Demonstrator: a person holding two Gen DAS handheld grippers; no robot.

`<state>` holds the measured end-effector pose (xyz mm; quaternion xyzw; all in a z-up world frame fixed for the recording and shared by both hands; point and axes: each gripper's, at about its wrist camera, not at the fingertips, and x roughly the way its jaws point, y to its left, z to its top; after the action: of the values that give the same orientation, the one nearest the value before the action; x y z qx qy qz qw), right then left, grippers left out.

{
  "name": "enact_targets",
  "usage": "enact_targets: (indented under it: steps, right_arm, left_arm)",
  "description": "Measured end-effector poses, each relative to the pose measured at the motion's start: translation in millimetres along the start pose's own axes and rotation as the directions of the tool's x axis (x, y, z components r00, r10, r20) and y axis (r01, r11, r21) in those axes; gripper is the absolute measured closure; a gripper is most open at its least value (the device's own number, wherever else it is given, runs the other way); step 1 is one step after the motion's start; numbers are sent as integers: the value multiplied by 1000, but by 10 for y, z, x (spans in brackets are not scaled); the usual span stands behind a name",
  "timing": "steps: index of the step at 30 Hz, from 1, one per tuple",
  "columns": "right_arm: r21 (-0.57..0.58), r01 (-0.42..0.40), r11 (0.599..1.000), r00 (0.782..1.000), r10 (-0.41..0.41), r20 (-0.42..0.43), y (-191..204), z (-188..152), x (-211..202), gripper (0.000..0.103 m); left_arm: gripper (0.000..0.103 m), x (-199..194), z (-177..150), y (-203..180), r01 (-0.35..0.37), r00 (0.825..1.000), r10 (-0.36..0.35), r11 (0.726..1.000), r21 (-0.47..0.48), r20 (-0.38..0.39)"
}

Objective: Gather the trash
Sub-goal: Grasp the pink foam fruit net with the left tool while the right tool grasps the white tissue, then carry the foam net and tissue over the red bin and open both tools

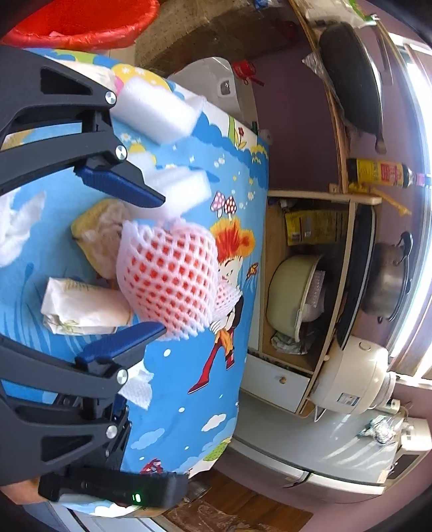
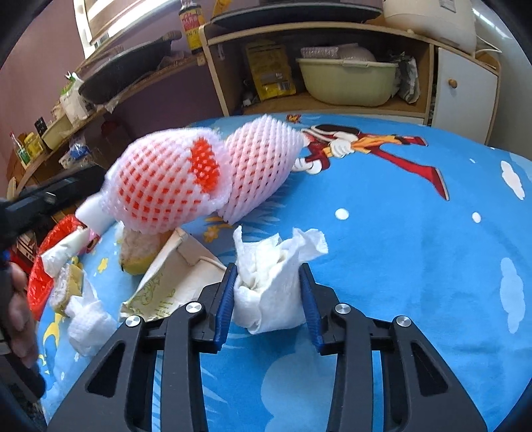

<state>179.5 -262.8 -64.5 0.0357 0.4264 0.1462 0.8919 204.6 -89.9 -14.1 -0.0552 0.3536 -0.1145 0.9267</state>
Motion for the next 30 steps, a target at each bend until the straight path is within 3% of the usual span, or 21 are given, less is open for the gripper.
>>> enact_targets:
  steps: [8, 10, 15, 30]
  right_arm:
    - [22, -16, 1000, 997, 15, 74, -72, 71, -328, 66]
    - [24, -20, 1000, 996, 18, 88, -82, 91, -396, 66]
    - [26, -20, 999, 994, 17, 108, -90, 108, -491, 66]
    - [13, -12, 1000, 988, 10, 151, 41, 115, -749, 66]
  left_arm:
    - [46, 301, 5, -122, -9, 997, 12, 999, 33, -72]
    - [61, 352, -18, -133, -16, 995, 21, 999, 48, -94]
    - [85, 392, -67, -149, -17, 993, 25, 997, 73, -117]
    - [87, -271, -120, -136, 32, 999, -31, 999, 41, -30]
